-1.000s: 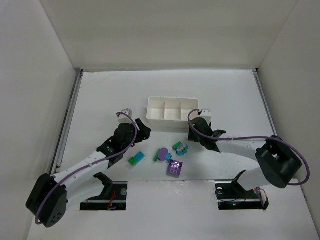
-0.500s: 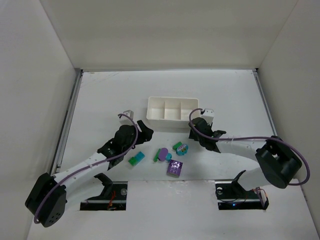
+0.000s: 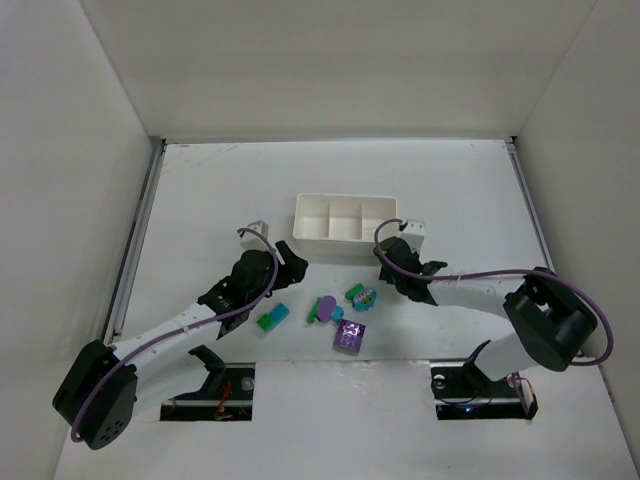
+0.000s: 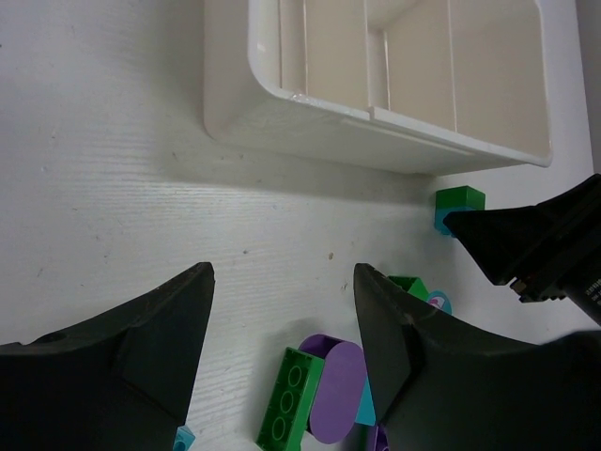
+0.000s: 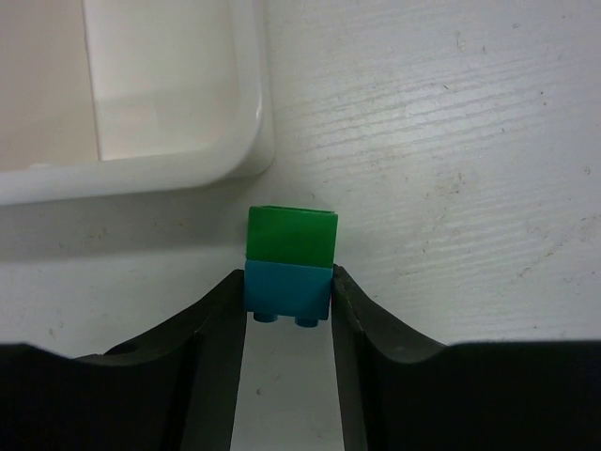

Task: Sort the legos into containers by color

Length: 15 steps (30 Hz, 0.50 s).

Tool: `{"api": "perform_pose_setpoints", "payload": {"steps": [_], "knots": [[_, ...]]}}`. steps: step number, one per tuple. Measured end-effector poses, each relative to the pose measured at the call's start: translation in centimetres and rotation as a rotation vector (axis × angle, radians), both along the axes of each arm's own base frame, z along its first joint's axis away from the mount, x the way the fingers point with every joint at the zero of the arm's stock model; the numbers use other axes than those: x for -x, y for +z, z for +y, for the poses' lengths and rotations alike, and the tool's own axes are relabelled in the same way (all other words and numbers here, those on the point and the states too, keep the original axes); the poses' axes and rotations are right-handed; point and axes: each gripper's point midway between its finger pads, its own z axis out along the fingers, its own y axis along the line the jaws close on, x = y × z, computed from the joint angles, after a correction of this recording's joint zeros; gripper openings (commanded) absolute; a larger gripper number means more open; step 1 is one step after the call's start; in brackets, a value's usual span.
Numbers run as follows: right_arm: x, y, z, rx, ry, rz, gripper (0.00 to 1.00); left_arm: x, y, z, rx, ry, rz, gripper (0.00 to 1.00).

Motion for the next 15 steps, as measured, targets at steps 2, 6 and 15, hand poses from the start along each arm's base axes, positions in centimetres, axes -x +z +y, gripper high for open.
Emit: {"api": "perform_pose_setpoints", "payload": {"steps": [2,6,15], "knots": [[-0.1,0.0,-0.1,0.004,-0.007,-0.003,0.32,0.0,0.0,0.0,0.002,0.001,0.000,0.61],[0.1,0.1,0.0,0.025,-0.003,-0.012,0.29,0.0,0.0,-0.1,0.008,0.001,0.003,0.67],[4.4,6.2,4.9,-0.018,0.272,-0.126,0.28,1.0,1.2,-1.7,0.130,-0.054,0.053,0.64]]}}
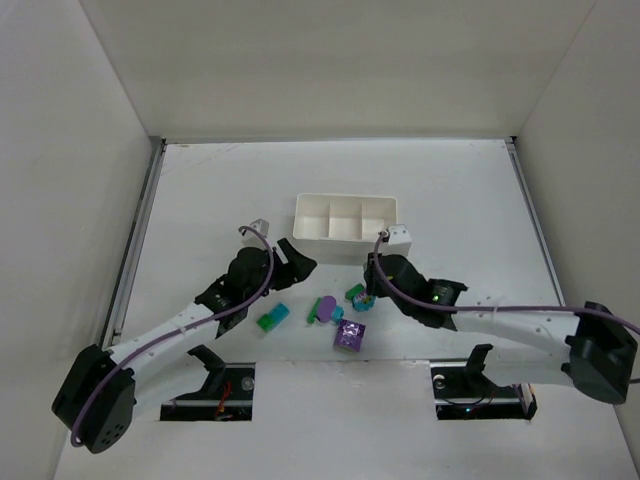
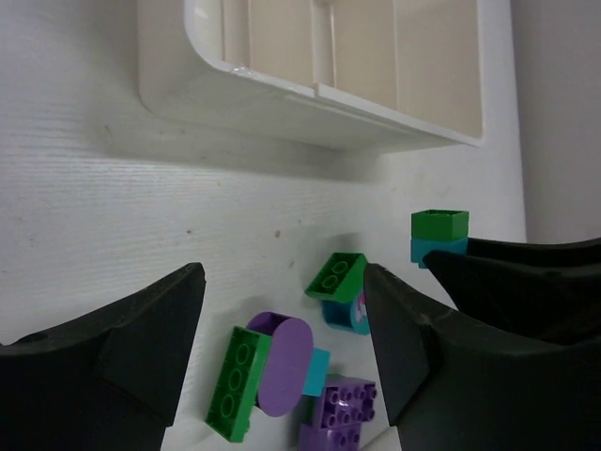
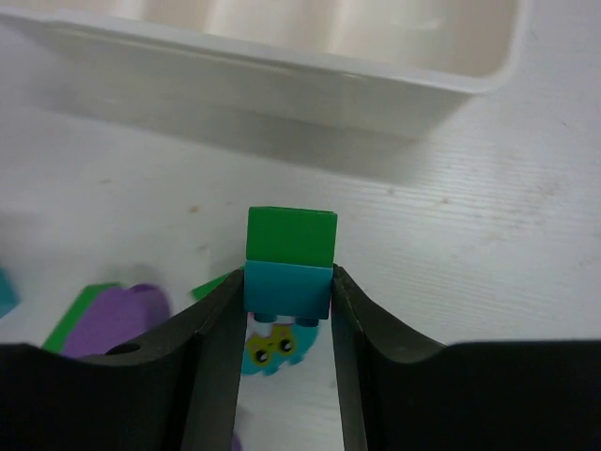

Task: Sort the legos into containers by color

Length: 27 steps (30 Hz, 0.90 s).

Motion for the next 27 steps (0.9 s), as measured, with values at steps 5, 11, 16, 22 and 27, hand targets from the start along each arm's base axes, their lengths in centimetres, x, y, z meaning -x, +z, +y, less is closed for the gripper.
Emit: {"api": "perform_pose_setpoints", "payload": {"steps": [5,11,16,22,27], "knots": [[1.9,4.9,3.7,-0.156,0.224,-0.067,0.29,0.8,2.0,-1.7,0.122,-0.054,0.038,0.58],[4.2,5.9,8.4,-0.277,0.495,-0.038,0.29,2.2,5.4,-3.0,0.257,-0.119,0.022,0.56],[5.5,5.1,10.4,-0.304,0.616,0.005,0.29,2.6,5.5,-3.4,0.279,-0.134,0.042,0.55],[6.0,3.9,11.2,-0.299,0.660,0.037,0.29,3.6,3.2,-4.4,0.237,-0.174,0.114,0.51],[6.0,3.5,11.2,-0.289,0.668,0.044,0.29,4.0,0.6,-4.3,0.174,-0.171,0.195,0.49]]}}
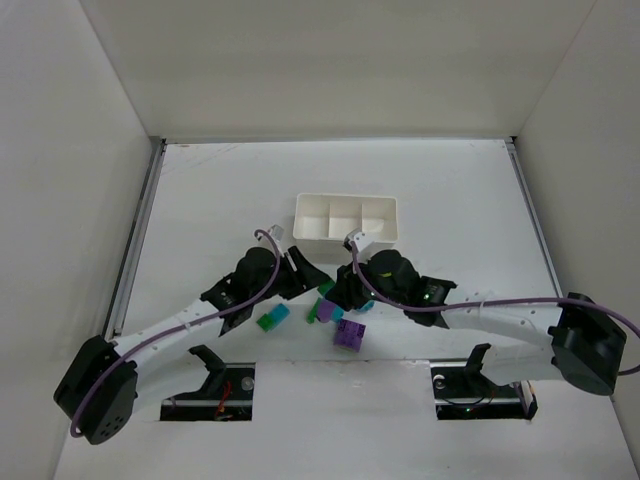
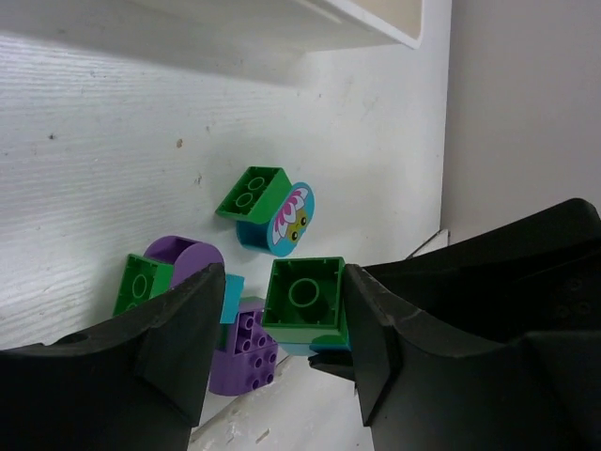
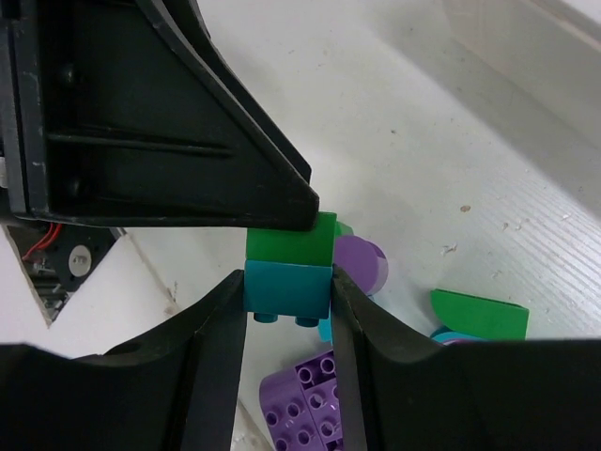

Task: Sort the legos into containers by color

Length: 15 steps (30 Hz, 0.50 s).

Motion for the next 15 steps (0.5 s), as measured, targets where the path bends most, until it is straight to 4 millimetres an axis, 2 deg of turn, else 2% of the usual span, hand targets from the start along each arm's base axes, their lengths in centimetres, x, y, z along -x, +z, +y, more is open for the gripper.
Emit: {"api": "perform_pose_setpoints", "payload": {"steps": [11,15], "knots": [[-0.2,-0.2,-0.1,0.014,-0.001,-0.014,0.29,-0.1,-0.2,-1.4,-0.022,-0.036,0.030,0.42],[-0.4,-0.2,-0.2,0.019,-0.008,-0.021,0.29,-0.1,-0.1,-1.8,-0.018,-0.049,0.038,0.34]]}}
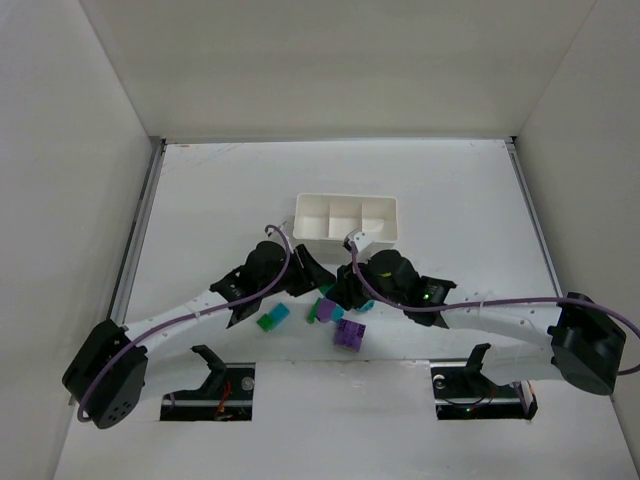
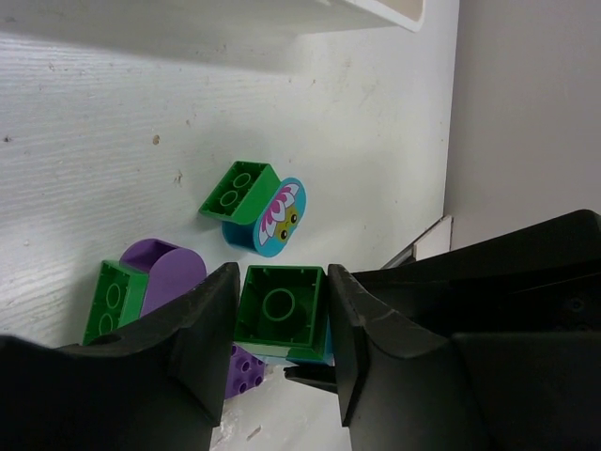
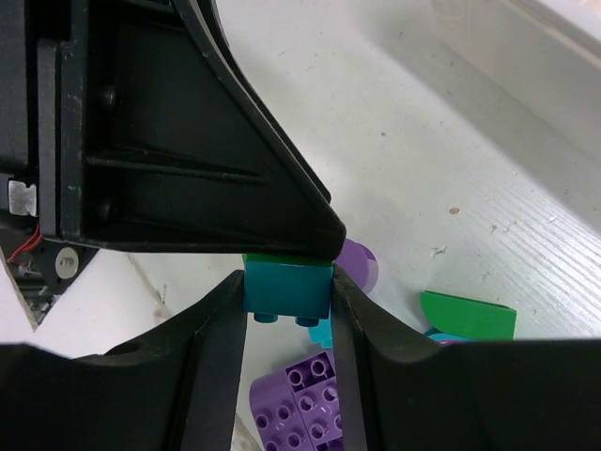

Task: Sort the legos into containers by color

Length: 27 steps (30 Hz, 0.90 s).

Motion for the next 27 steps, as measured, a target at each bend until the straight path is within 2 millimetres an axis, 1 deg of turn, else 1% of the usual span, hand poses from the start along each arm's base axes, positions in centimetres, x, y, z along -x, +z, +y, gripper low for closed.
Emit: {"api": "perform_pose_setpoints", "payload": {"steps": [3,11,15,18,20,22,24,27], "knots": [[-0.1,0.0,0.0,0.001,-0.005,-0.003,0.29,-0.1,0.1,0.0,0.006,0.004,0.003,0.27],[-0.3,0.1,-0.1,0.001,-0.016,-0.010,0.28,-0.3,0.2,0.1,0.018,0.020,0.014,0.15],[-0.5,0.3,0.0,-0.011,-0.021,-0.020,0.28,-0.7,0.5,0.5,0.031,0.041,0.015,0.12],[-0.7,0.9,0.3,-0.035,-0.022,-0.036,0.27,-1.1,1.1,1.1,0.059,0.060,0.010,0.12],[-0.8,1.6,0.5,-0.056,-0.023,-0.050,0.27,-1.4,1.9,1.6,0.088,0.076,0.003,0.12],[-0.7,1.9,0.3,-0.063,-0.023,-0.054,0.27,-2.6,2.4,3.0,0.096,0.137,-0.022,0.12],[-0.7,2.0,0.1,-0.068,-0.026,-0.059,0.27,-3.9,2.6,4.7,0.097,0.209,-0.040,0.12],[-0.6,2.2,-0.1,-0.071,-0.031,-0.063,0.28,-4.7,2.2,6.3,0.088,0.266,-0.046,0.12]]}}
